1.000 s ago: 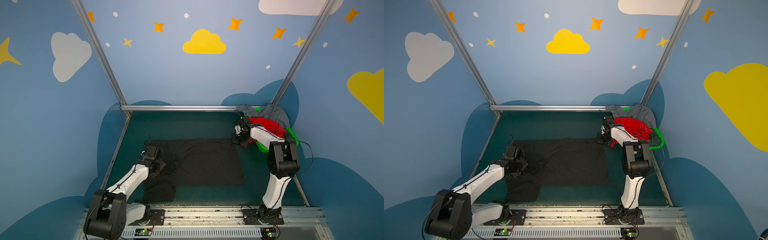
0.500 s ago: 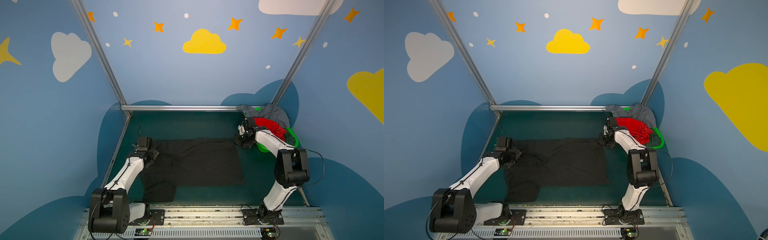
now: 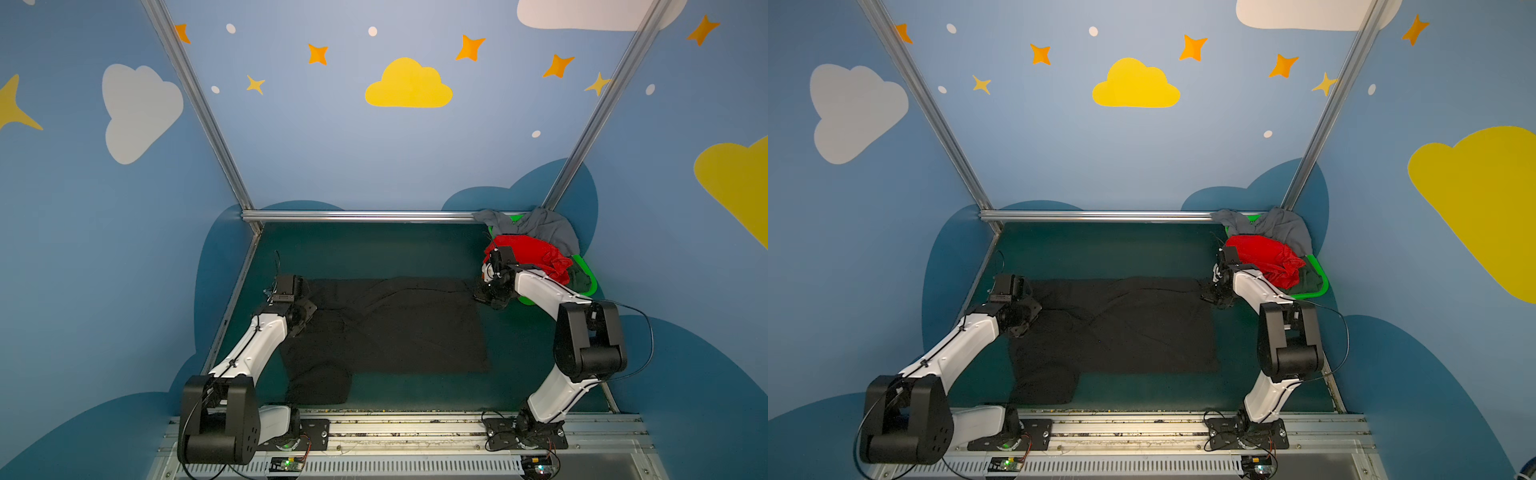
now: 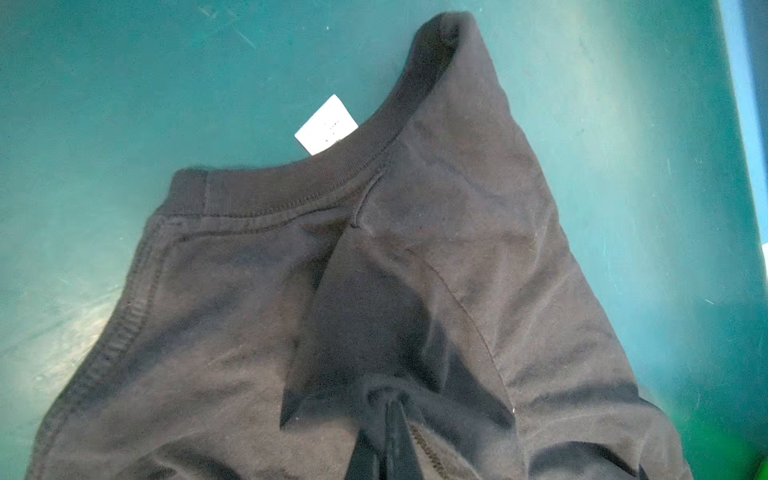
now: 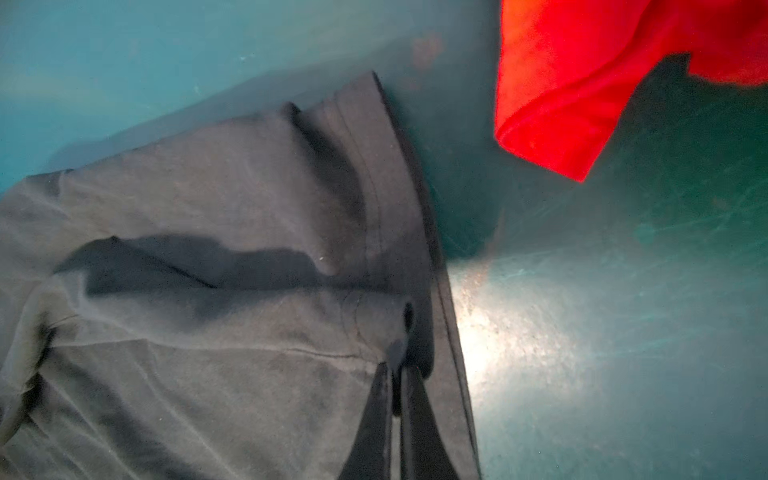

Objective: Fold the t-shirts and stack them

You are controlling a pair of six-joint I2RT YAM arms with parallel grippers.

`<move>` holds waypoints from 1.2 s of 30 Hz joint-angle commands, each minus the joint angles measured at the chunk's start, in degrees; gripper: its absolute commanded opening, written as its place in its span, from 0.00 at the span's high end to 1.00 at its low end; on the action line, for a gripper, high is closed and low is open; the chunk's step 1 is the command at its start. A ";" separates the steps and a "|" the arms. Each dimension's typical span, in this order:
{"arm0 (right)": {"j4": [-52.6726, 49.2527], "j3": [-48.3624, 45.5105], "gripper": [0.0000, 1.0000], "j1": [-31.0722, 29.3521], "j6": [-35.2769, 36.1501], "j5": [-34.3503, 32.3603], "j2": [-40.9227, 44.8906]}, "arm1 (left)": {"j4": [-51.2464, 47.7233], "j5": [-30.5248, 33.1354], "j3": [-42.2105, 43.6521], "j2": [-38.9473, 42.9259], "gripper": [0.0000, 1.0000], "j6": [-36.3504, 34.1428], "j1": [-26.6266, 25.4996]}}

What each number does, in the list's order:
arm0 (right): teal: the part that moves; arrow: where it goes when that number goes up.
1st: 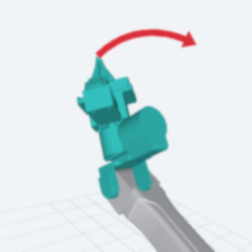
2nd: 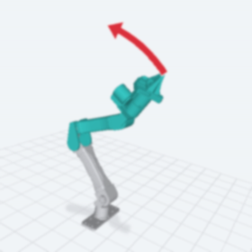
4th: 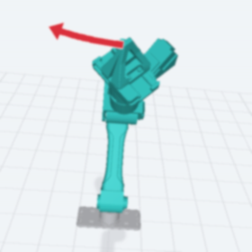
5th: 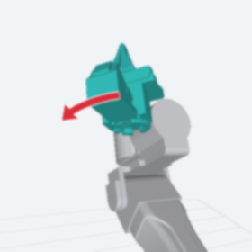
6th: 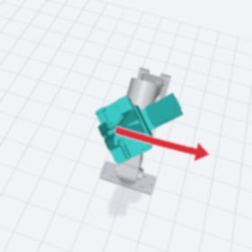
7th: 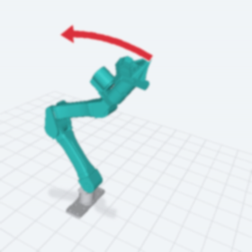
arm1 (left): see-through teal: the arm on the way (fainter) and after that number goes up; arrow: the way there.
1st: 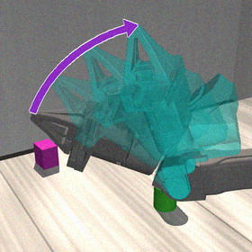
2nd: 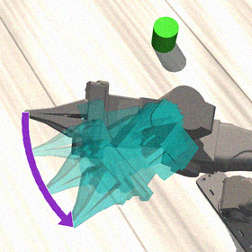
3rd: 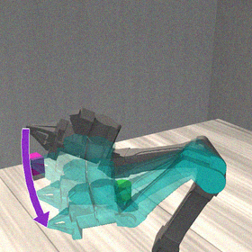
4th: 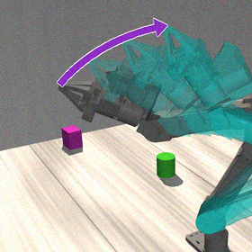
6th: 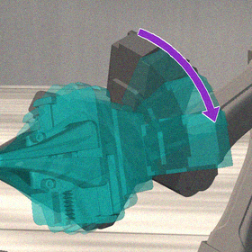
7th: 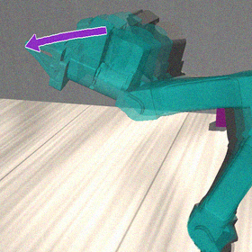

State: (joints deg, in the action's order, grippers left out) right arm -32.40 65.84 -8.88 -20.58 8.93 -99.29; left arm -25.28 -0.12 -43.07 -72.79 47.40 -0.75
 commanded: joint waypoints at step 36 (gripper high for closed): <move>-3.01 0.86 1.00 3.04 -2.40 -3.74 -5.61 | -1.24 5.51 1.82 -2.01 0.97 0.42 0.66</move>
State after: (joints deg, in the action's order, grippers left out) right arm -33.34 65.30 -6.35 -22.31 6.98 -103.92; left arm -25.50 3.46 -41.76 -73.95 47.59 -0.47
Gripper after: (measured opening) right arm 0.047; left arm 0.047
